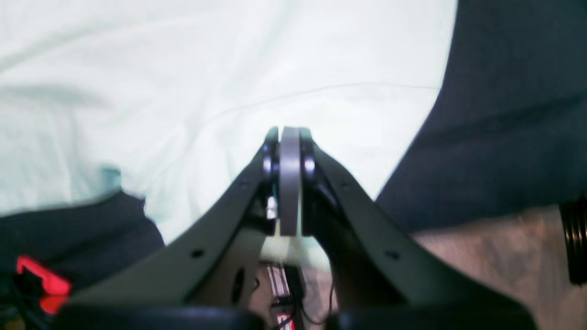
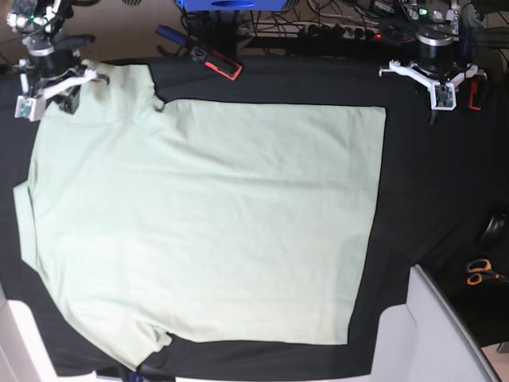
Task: Fold the T-shirt properly
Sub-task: 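Move both grippers down to the shirt's sleeve-side edge, then grasp the shoulder edge with right gripper, hem corner with left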
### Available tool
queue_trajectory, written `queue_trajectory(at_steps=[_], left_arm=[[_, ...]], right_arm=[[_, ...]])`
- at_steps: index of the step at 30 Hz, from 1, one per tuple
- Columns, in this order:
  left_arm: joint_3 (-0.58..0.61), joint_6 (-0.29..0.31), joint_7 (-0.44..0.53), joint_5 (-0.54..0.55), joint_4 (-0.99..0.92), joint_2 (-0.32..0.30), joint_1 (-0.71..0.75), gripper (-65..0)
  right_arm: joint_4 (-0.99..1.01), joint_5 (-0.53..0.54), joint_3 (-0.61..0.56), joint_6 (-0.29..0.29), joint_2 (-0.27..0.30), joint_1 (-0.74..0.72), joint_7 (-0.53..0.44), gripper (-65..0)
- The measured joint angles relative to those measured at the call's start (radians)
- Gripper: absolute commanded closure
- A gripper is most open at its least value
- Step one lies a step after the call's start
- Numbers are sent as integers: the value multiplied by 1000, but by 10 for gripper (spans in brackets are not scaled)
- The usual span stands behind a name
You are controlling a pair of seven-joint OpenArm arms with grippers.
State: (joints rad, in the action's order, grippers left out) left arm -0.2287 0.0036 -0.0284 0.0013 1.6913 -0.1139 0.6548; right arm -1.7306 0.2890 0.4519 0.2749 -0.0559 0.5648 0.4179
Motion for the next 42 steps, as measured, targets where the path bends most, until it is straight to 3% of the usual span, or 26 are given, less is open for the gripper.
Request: queue_trajectory(at_steps=[5,8,10,14,16,21,27,34,36,40,42], left_arm=[[0,0,-1,2,-11,3,8,0],[0,1,-1,4,-22,3,-1,0],[-1,0,-1,4,-27,2,-9,0],[0,1,-1,4,-27,3,-6,0],[-2,0,-1,4,-27,2,-7,0],[-2,1,-1,3,-27,4,-6,0],[-4,1,-1,2,-28,3,-6,0],[-4,0,-1,0,-28,3,-1,0],[-4,0,-1,0,-28,3,-1,0],[-4,0,-1,1,-28,3,-1,0],[-4,0,-1,2,-28,3,-1,0]], right_arm=[[-1,0,53,-12,-8,-5,59,-13],[-1,1,86,-8,-46,-4,61,-74],[-1,5,93,39,-44,-2,64,-168],[1,151,123,142,-42,3,140,-414],[1,199,161,151,-44,7,177,-472],[34,283,217,156,-30,1,172,-474],[248,279,259,271,10,-77,179,-473],[371,292,264,294,40,-107,153,-473],[381,297,257,294,42,-111,144,-448],[385,296,254,289,39,-110,138,-325],[384,296,228,284,42,-106,137,-293]])
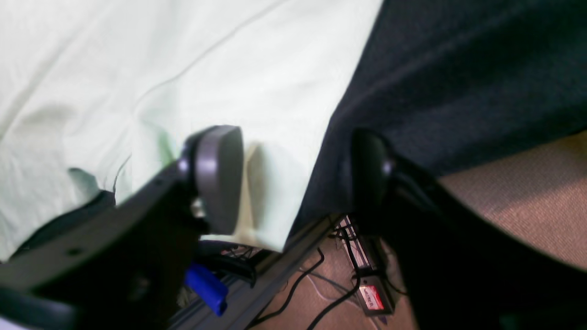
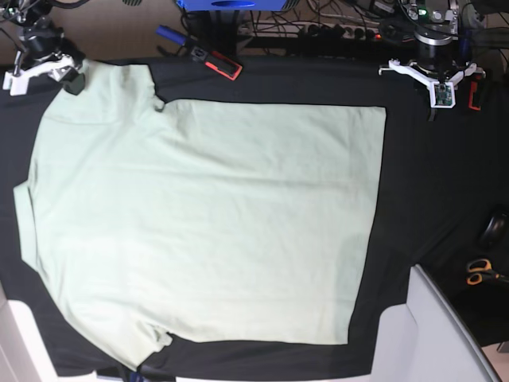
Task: Fold the T-shirt properly
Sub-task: 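Grasp the shoulder edge with right gripper, hem corner with left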
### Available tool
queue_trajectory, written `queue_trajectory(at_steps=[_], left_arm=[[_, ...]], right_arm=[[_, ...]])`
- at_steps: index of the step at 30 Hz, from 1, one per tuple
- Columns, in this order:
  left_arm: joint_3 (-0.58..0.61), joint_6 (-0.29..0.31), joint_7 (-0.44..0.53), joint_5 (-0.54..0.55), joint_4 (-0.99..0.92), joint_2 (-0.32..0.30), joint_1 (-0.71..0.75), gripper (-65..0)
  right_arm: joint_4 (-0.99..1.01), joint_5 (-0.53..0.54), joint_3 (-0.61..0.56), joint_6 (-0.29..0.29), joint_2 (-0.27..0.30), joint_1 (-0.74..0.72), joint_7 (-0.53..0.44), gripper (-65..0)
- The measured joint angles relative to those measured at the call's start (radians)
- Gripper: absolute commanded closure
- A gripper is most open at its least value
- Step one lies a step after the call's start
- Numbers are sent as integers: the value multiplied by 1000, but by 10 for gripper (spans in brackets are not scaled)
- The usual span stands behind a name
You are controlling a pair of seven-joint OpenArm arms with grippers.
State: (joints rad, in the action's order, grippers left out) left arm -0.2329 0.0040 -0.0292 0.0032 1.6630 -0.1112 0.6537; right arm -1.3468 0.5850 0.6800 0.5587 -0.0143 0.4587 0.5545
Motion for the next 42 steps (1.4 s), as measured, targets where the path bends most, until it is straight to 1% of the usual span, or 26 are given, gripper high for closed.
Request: queue_trajectory(at_steps=[3,9,10,11,12,14,15,16,17,19,21,23,25,28,30,32,33,35,37,38,40,42], left_arm=[[0,0,0,2,0,0,0,0],[0,0,0,2,0,0,0,0],[0,0,0,2,0,0,0,0],[0,0,0,2,0,0,0,0],[0,0,0,2,0,0,0,0],[0,0,3,2,-5,0,0,0],[0,0,3,2,-14,0,-3,0],[0,0,4,2,-26,0,-5,-8],[0,0,3,2,-39,0,-6,-44],[0,-1,-1,3,-60,0,-5,-170],[0,0,0,4,-68,1,-3,-289],[0,0,2,11,-78,2,-5,-351],[0,0,2,82,-79,2,0,-373],[3,0,-1,227,-79,-11,0,-386],[24,4,-1,313,-79,-60,6,-390],[45,-5,-5,404,-85,-103,10,-396],[59,-6,-18,454,-93,-123,14,-401],[94,-11,-65,521,-102,-145,13,-403],[126,-6,-76,571,-102,-155,0,-403],[143,-3,-72,579,-101,-161,-6,-410],[164,1,-67,610,-97,-167,-17,-437],[174,52,-65,645,-98,-167,-16,-447]], right_arm=[[-3,0,-31,2,-2,2,1,-290],[-4,1,-48,2,-3,2,0,-277],[-4,1,-48,2,-3,2,0,-252],[-4,0,-48,2,-3,2,2,-215],[-4,0,-48,2,-3,2,6,-165],[0,-9,-50,2,-3,2,21,-33],[4,-7,-50,2,-3,0,23,0],[5,-7,-50,2,-5,0,23,0],[5,-8,-50,2,-5,-1,23,-13],[5,-7,-50,2,-5,-1,23,0],[5,-7,-50,2,-5,-1,23,0],[5,-7,-50,2,-5,-1,23,0],[5,-8,-50,2,-5,-1,23,0],[5,-8,-51,2,-5,-1,23,0],[5,-8,-53,2,-5,-1,23,0],[5,-8,-52,2,-5,-1,23,0],[6,-8,-52,2,-5,-2,23,0],[6,-8,-53,2,-5,-1,23,0],[6,-8,-53,2,-5,-1,23,0],[6,-8,-53,2,-5,-1,23,0],[6,-8,-53,2,-5,-2,24,0],[6,-8,-54,2,-2,-1,23,0]])
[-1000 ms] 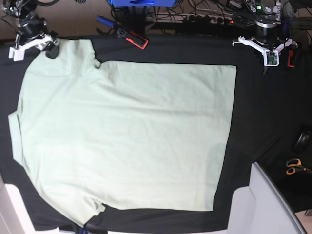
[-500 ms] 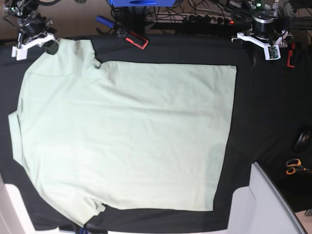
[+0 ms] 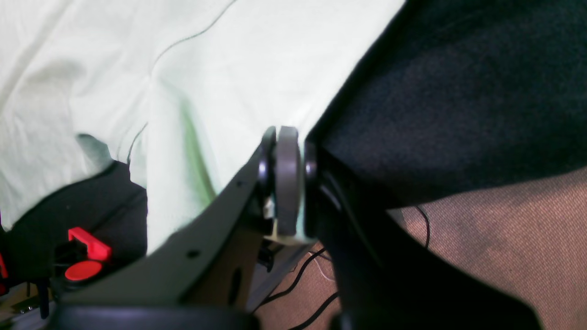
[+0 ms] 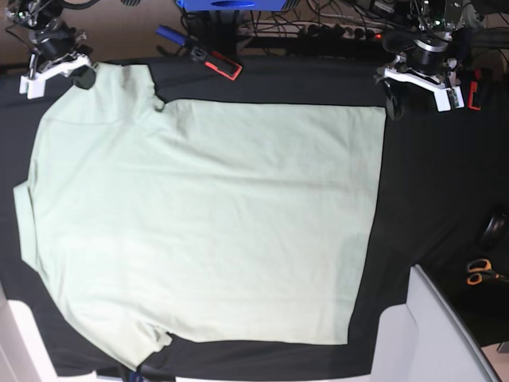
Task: Fold the T-shirt properly
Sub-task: 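Grasp the shoulder edge with right gripper, hem corner with left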
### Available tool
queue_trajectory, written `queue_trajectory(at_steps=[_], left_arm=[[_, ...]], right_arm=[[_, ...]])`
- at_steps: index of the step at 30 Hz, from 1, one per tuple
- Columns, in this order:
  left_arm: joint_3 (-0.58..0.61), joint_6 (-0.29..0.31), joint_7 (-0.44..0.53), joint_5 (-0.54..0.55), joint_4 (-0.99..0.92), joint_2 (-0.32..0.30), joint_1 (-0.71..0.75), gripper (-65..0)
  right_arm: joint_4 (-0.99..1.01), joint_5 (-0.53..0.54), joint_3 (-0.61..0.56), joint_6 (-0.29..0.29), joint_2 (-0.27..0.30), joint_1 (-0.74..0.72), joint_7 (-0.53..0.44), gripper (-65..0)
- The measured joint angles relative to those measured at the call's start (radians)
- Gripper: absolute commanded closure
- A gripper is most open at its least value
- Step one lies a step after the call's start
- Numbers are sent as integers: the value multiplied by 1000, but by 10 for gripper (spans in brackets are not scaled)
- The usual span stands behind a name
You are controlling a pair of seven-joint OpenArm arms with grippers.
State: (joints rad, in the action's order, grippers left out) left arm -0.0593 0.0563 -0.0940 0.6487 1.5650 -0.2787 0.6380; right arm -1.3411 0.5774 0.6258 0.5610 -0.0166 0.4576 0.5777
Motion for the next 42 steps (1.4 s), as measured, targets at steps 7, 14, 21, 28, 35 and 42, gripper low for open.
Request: queue_trajectory(at_steps=[7,14,21,28,35,42], left_arm=[[3,51,-2,98,-100,4,-42,-443],[3,48,-3,109,-203,7,-81,-443],[6,49,0,108,-207,34,-120,-443],[93,50,46,106,-251,44,-174,-442],[171,47,137,104,-327,35,-231,-435],[171,47,114,111,-330,47,-233,-141]], right_arm=[[3,-1,0,7,11,-3,8,0],[3,0,0,7,11,-2,8,0],[3,0,-2,7,11,-2,8,0],[3,0,-2,7,11,-2,8,0],[3,0,-3,7,11,-2,8,0],[3,0,-3,6,11,0,7,0]])
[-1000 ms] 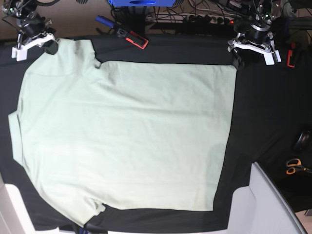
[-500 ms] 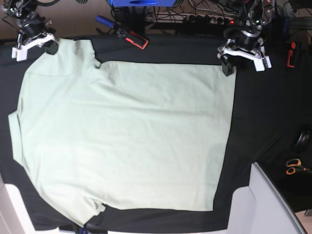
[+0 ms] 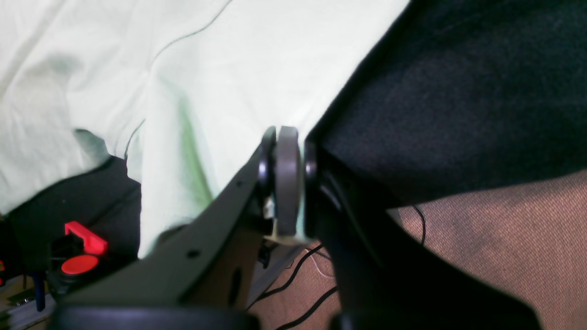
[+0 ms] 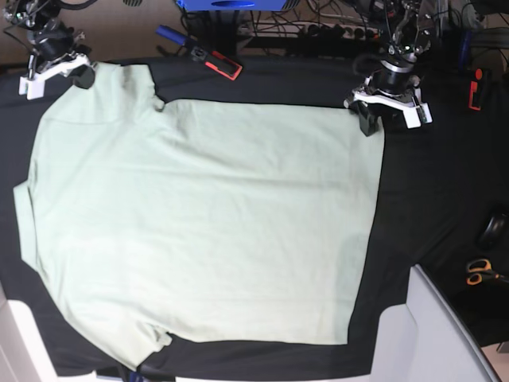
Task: Fold the T-shirt properly
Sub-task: 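Grasp the shoulder edge with right gripper, hem corner with left, then lift the grasped edge with both grippers and pull it over the shirt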
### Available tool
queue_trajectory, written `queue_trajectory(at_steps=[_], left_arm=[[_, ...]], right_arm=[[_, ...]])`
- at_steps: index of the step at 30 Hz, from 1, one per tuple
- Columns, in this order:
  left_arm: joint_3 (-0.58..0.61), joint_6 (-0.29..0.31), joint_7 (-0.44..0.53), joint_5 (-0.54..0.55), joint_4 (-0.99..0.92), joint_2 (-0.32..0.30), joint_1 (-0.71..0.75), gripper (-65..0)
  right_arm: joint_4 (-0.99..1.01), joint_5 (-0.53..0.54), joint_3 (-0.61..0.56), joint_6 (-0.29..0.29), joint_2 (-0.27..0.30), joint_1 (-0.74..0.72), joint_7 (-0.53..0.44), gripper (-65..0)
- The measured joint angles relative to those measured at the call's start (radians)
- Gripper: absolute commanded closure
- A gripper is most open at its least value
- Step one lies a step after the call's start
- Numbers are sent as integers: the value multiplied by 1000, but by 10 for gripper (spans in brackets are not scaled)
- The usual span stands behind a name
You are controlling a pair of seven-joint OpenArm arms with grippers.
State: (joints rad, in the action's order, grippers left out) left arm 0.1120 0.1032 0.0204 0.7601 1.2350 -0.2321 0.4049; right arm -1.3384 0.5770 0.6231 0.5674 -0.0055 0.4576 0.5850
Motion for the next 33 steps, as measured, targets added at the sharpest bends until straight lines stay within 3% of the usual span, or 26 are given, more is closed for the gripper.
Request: queue_trajectory(at_steps=[7,14,22,25,29,33], left_arm=[[0,9,-11,5,-4,2,12,0],[0,18,-8,8,2,5,26,0],[10,-1,-114,-1,152,5,115,0],[10,-5,-112,0,203,-2,134,0],[7,-81,-111,0,255,-13,140,0],[-24,-99,-119,-1,315,-32,165,0]], right_arm=[[0,0,0,0,0,0,0,0],[-6,0,0,0,0,3,3,0],[-128,-19,8,-8,16,11,152,0],[-182,-11,9,-7,16,10,191,0],[-236,-18,9,-7,16,11,231,0],[-270,-14,8,-7,50,4,274,0]])
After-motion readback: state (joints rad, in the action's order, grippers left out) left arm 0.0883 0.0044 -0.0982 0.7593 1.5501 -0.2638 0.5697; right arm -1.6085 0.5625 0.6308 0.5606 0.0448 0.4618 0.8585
